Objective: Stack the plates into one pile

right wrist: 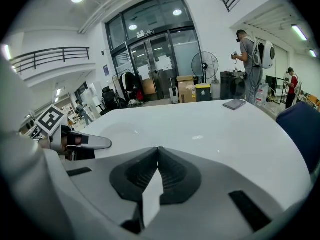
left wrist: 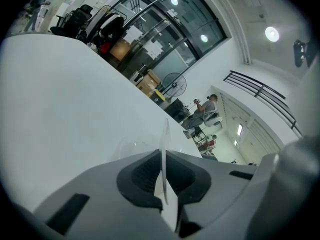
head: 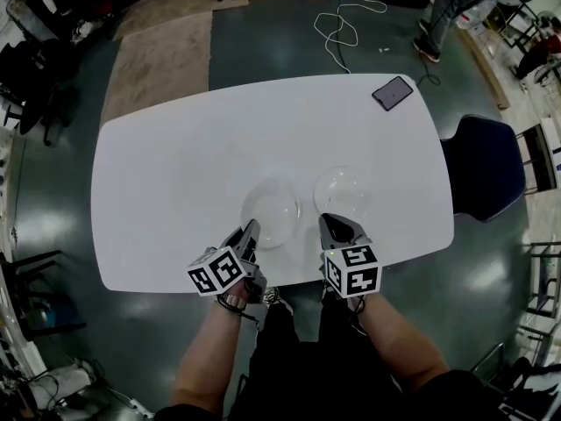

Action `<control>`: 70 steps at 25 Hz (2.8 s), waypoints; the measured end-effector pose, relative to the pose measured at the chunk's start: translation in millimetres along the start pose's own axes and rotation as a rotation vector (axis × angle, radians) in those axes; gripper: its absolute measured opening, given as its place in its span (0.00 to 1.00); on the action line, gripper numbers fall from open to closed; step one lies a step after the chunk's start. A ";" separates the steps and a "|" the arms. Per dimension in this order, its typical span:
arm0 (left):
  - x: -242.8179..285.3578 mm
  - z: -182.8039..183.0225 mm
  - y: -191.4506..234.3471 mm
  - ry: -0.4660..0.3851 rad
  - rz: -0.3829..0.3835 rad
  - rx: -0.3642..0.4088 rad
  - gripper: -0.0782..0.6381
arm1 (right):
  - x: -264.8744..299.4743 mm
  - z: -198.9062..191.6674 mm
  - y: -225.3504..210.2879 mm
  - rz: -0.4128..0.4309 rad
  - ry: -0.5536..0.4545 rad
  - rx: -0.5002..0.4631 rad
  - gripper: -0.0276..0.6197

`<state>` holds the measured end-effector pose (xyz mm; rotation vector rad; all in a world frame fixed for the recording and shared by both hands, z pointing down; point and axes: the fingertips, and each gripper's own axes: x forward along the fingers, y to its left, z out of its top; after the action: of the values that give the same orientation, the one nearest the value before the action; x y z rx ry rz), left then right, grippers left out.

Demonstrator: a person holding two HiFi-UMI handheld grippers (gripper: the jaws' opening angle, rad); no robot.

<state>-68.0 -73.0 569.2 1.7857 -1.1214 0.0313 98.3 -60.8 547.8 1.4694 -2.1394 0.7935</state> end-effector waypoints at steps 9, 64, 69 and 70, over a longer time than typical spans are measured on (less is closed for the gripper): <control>10.6 -0.3 11.2 -0.011 0.065 -0.003 0.16 | 0.7 -5.4 -14.4 0.006 0.008 -0.004 0.07; 7.0 -14.0 34.6 0.081 0.460 0.426 0.40 | 8.8 -16.3 -11.9 0.047 0.043 -0.023 0.07; 1.4 -8.3 25.6 0.048 0.451 0.458 0.39 | 5.9 -15.0 -12.7 0.045 0.029 -0.026 0.07; 0.1 -6.8 22.2 0.043 0.444 0.469 0.39 | 5.0 -14.0 -12.1 0.045 0.024 -0.026 0.07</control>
<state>-80.4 -70.0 588.6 1.8815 -1.5499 0.6410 108.2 -58.3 564.0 1.3967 -2.1632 0.7926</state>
